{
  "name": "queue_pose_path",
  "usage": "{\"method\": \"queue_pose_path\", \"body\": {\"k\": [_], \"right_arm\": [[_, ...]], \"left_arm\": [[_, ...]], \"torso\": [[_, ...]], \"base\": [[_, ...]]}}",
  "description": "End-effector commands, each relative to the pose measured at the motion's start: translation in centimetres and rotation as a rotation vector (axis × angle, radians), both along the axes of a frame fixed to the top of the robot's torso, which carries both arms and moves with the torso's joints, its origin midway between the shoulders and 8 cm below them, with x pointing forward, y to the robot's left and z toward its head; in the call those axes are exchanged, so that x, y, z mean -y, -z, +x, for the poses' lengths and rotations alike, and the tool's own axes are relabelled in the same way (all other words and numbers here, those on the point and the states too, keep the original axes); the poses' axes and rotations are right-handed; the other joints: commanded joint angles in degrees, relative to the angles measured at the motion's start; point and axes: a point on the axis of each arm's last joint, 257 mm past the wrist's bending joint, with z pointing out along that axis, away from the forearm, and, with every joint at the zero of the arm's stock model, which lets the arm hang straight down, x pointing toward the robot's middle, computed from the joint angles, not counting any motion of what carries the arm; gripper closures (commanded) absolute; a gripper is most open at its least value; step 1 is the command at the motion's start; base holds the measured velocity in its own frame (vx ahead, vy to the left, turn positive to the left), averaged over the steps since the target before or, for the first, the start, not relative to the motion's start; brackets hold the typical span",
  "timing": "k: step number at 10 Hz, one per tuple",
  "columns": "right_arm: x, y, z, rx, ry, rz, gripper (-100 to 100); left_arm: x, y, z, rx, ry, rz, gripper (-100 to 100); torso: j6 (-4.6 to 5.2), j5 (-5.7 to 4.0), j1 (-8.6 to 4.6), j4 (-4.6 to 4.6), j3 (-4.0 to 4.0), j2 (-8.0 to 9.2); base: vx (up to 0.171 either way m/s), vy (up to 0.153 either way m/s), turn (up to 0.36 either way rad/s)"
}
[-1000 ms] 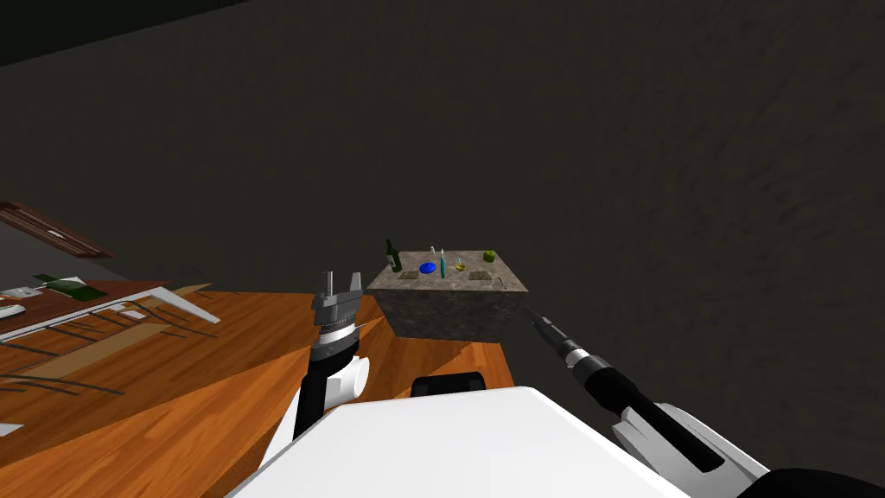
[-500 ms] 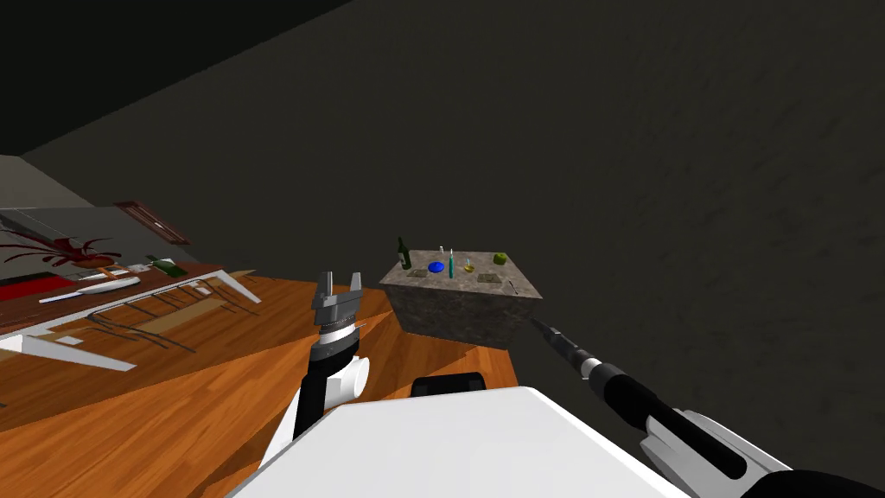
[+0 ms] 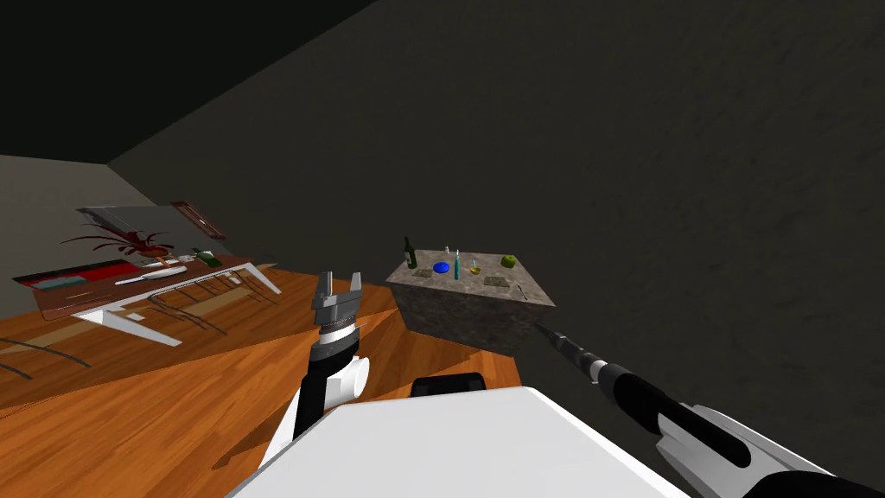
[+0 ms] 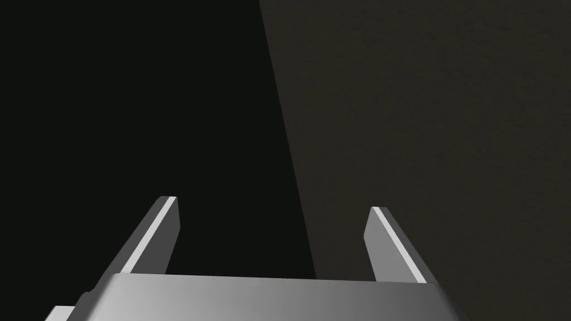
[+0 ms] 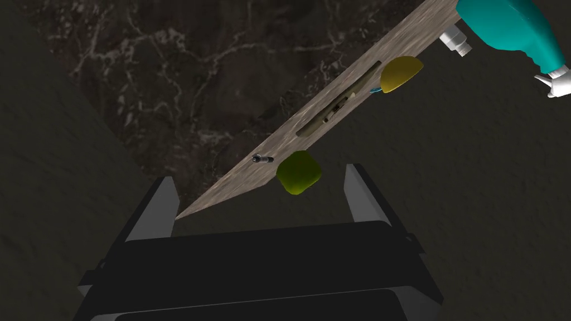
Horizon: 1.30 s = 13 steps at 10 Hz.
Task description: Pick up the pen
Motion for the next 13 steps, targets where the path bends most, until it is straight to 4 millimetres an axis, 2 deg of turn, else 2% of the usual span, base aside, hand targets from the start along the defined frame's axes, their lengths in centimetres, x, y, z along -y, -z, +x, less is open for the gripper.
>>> {"method": "queue_pose_path", "body": {"k": [1, 4, 5, 8, 9, 11, 12, 13], "right_arm": [[1.4, 1.0, -0.9, -0.063, -0.001, -0.032, -100], [3.9, 2.2, -2.3, -0.168, -0.011, -0.095, -100], [3.9, 2.2, -2.2, -0.170, -0.017, -0.101, -100], [7.4, 3.2, -3.9, -0.306, -0.018, -0.184, -100], [7.5, 3.0, -3.8, -0.309, -0.028, -0.195, -100], [9.6, 3.4, -4.8, -0.387, -0.023, -0.242, -100], [9.8, 3.2, -4.6, -0.390, -0.033, -0.253, -100], [10.8, 3.1, -5.0, -0.427, -0.035, -0.280, -100]], "left_arm": [[0.0, 0.0, 0.0, 0.000, 0.000, 0.000, 0], [0.0, 0.0, 0.0, 0.000, 0.000, 0.000, 0], [0.0, 0.0, 0.0, 0.000, 0.000, 0.000, 0], [0.0, 0.0, 0.0, 0.000, 0.000, 0.000, 0], [0.0, 0.0, 0.0, 0.000, 0.000, 0.000, 0], [0.0, 0.0, 0.0, 0.000, 0.000, 0.000, 0], [0.0, 0.0, 0.0, 0.000, 0.000, 0.000, 0], [0.0, 0.0, 0.0, 0.000, 0.000, 0.000, 0]], "torso": [[0.00, 0.00, 0.00, 0.00, 0.00, 0.00], [0.02, -0.01, -0.06, -0.03, -0.07, -0.12], [-0.01, 0.00, -0.02, -0.02, -0.06, -0.11], [-0.03, -0.02, -0.09, -0.04, -0.11, -0.19], [-0.02, -0.03, -0.14, -0.06, -0.16, -0.28], [0.01, 0.00, 0.00, -0.03, -0.08, -0.14], [0.00, 0.00, -0.02, -0.04, -0.10, -0.17], [0.03, 0.00, 0.00, -0.03, -0.08, -0.14]], "base": [[0.038, -0.004, 0.177], [0.063, -0.013, 0.169], [0.040, -0.008, 0.089], [0.079, -0.029, 0.206], [0.072, -0.026, 0.053], [0.064, -0.014, 0.131], [0.062, -0.016, 0.093], [0.066, -0.012, 0.099]]}}
